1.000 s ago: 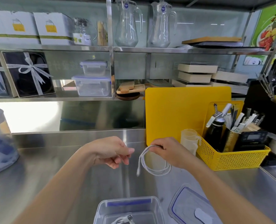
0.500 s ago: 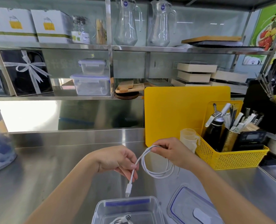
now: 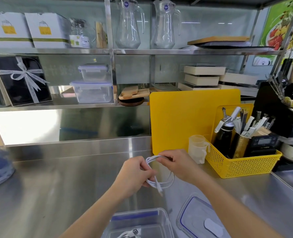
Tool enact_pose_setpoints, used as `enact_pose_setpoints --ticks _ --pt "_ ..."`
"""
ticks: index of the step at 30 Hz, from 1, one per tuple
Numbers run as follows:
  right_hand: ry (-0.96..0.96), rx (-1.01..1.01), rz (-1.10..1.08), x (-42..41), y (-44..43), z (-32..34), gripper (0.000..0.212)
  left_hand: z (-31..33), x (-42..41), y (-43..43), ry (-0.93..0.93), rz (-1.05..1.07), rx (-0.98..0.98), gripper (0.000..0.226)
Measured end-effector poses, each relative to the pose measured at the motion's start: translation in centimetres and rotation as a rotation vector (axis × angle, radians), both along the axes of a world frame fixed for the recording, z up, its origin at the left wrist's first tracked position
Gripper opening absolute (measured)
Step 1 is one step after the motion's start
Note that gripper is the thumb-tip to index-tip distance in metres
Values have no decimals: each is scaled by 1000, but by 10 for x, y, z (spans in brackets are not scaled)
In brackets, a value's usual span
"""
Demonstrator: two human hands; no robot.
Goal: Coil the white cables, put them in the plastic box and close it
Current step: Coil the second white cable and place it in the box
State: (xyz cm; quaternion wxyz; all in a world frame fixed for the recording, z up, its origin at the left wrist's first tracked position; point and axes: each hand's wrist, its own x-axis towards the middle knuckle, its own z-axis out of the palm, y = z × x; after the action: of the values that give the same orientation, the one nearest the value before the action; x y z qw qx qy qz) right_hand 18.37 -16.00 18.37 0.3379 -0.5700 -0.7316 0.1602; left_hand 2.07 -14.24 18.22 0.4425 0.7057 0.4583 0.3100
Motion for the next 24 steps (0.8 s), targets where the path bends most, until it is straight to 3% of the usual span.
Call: enact_pose_setpoints --ticks 3,5,10,14,18,20,22,24 --pt "-48 37 -4 -7 -1 -3 27 -5 9 -4 268 162 204 26" --pt "-54 74 -7 -8 0 -5 27 -7 13 -4 321 219 287 21" --pt "-129 172 29 -12 1 -12 28 -12 10 4 130 263 201 30" --pt "-282 406 8 -20 -1 -13 26 -22 9 4 -3 304 174 9" --pt "-307 529 66 -17 1 -23 32 -32 5 11 -332 352 -240 9" --pt "-243 582 66 -12 4 -28 23 -30 -2 17 -478 265 -506 19" --pt "-178 603 10 -7 6 -32 15 -27 -13 19 -757 149 -771 29" --pt "-126 546 5 -2 7 -36 15 -22 -22 20 -950 94 -933 29"
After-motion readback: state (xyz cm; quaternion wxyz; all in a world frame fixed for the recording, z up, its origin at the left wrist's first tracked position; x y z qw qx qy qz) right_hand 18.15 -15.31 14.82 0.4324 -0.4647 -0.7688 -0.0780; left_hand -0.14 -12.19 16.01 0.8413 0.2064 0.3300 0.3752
